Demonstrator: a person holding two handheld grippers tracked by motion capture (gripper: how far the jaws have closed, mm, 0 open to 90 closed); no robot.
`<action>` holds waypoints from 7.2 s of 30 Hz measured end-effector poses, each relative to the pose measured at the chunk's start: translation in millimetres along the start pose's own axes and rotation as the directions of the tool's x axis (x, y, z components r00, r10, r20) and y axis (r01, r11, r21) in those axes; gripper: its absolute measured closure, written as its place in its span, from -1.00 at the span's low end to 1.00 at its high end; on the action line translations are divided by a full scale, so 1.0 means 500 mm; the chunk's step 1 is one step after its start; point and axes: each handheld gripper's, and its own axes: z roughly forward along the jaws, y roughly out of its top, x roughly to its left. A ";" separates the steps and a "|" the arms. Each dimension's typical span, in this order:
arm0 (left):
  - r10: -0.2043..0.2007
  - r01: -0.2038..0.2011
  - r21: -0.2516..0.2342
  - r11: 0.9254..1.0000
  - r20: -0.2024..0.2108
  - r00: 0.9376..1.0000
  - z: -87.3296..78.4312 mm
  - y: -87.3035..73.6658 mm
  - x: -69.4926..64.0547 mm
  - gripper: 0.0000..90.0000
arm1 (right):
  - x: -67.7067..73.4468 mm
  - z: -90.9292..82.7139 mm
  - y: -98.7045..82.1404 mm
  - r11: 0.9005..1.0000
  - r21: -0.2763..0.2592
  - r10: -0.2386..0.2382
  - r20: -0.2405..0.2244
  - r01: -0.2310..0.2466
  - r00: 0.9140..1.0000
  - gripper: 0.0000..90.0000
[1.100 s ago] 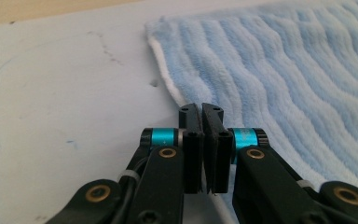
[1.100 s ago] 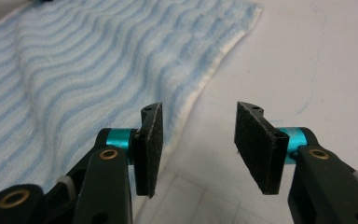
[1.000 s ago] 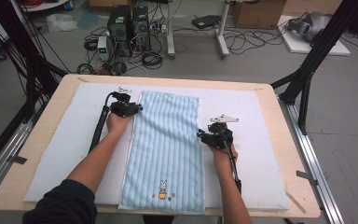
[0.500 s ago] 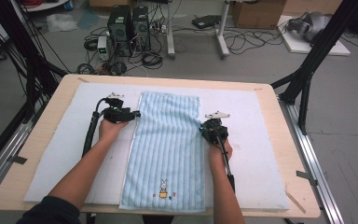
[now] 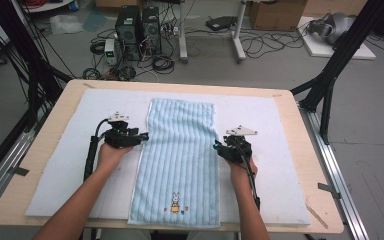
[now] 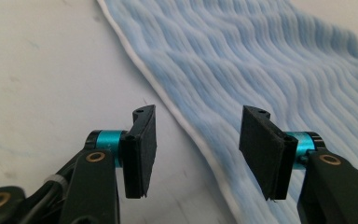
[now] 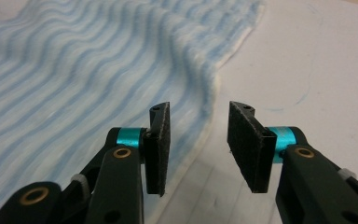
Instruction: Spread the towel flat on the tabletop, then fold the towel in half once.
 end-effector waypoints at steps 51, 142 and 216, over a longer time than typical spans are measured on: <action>0.064 -0.067 0.061 0.996 0.054 0.997 -0.110 -0.141 -0.099 0.96 | 0.085 -0.102 -0.110 0.982 0.121 -0.103 -0.290 0.143 0.951 0.95; 0.016 -0.006 -0.210 0.978 0.049 0.999 -0.084 -0.020 0.034 -0.58 | -0.067 -0.077 -0.022 0.993 -0.082 -0.087 -0.074 0.081 0.993 -0.74; 0.098 -0.094 0.038 0.995 -0.132 0.986 0.104 0.049 0.024 0.53 | -0.044 0.035 0.024 0.999 0.033 -0.017 -0.078 0.020 0.997 -0.74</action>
